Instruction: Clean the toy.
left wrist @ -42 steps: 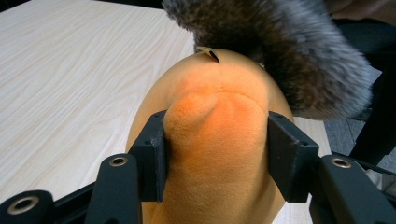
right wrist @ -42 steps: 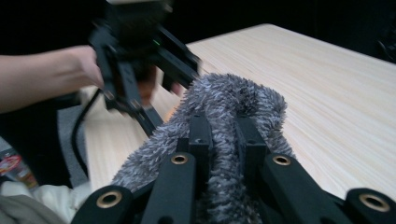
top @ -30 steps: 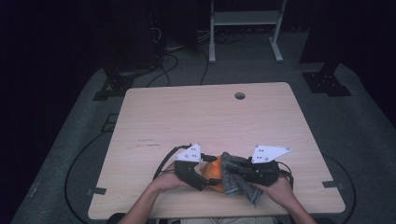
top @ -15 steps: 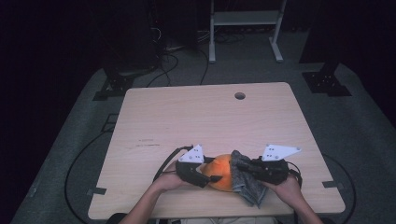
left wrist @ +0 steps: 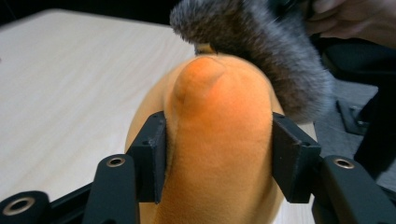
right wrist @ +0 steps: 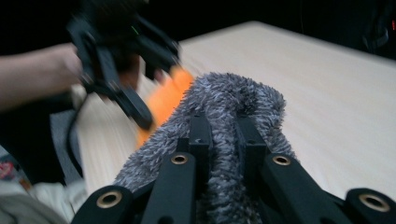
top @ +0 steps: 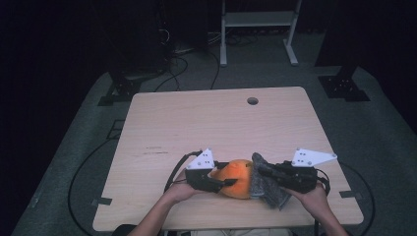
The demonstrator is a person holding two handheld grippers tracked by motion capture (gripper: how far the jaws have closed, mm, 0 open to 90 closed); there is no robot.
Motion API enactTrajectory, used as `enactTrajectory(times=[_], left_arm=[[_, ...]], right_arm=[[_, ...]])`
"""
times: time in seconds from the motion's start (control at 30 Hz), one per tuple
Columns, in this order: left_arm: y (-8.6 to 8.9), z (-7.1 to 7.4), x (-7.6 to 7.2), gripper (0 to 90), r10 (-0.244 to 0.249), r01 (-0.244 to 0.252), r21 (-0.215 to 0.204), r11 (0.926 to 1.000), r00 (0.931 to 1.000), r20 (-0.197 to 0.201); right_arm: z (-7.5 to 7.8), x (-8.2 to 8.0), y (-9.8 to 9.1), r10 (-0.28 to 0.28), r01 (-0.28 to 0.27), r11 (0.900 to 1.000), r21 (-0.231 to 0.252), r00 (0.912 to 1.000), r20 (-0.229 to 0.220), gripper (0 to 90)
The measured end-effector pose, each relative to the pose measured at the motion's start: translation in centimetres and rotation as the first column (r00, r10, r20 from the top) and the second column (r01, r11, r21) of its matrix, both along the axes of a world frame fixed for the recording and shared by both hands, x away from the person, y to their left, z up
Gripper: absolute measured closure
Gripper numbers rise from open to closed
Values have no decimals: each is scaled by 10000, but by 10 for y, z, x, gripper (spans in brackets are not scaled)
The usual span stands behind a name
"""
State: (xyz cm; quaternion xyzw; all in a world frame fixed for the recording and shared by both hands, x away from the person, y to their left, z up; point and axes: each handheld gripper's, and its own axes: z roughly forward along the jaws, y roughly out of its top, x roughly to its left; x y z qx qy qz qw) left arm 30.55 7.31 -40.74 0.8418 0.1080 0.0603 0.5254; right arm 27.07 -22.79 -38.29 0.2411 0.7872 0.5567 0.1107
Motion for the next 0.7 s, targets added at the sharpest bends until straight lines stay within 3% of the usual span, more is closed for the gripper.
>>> enactTrajectory(times=[0.07, 0.13, 0.3, 0.43, 0.53, 0.6, 0.67, 0.7], left_arm=[[-4, 2, -5, 451, 1, -7, 184, 9998, 9995, 306], [-5, 3, -6, 453, -100, 93, 220, 9997, 9995, 308], [-4, -2, -7, 444, -240, 228, 455, 9987, 9994, 257], [3, -6, 1, 260, -434, 431, -83, 9990, 9983, -389], [6, -9, 9, 135, -205, 211, 101, 9997, 9980, -594], [5, -18, 12, 112, -321, 346, 213, 9992, 9935, -1093], [3, -26, 13, 129, -480, 503, 144, 9986, 9908, -1263], [4, -25, 13, 189, -478, 489, 62, 9988, 9920, -1170]], right_arm=[[11, -3, 7, 293, -301, 9991, 295, 9992, 264, 794], [16, -4, 17, 476, -479, 9988, 58, 9981, 397, 795], [-2, 6, 34, 512, -509, 9972, -556, 9987, 49, 795], [-17, 9, 32, 483, -497, 9977, -464, 9984, -298, 795], [-17, 8, 29, 451, -464, 9975, -532, 9986, -261, 796], [-18, 8, 27, 425, -440, 9979, -466, 9986, -323, 795], [-19, 8, 27, 433, -450, 9977, -501, 9985, -336, 795], [-20, 8, 27, 417, -434, 9974, -579, 9987, -304, 795]])
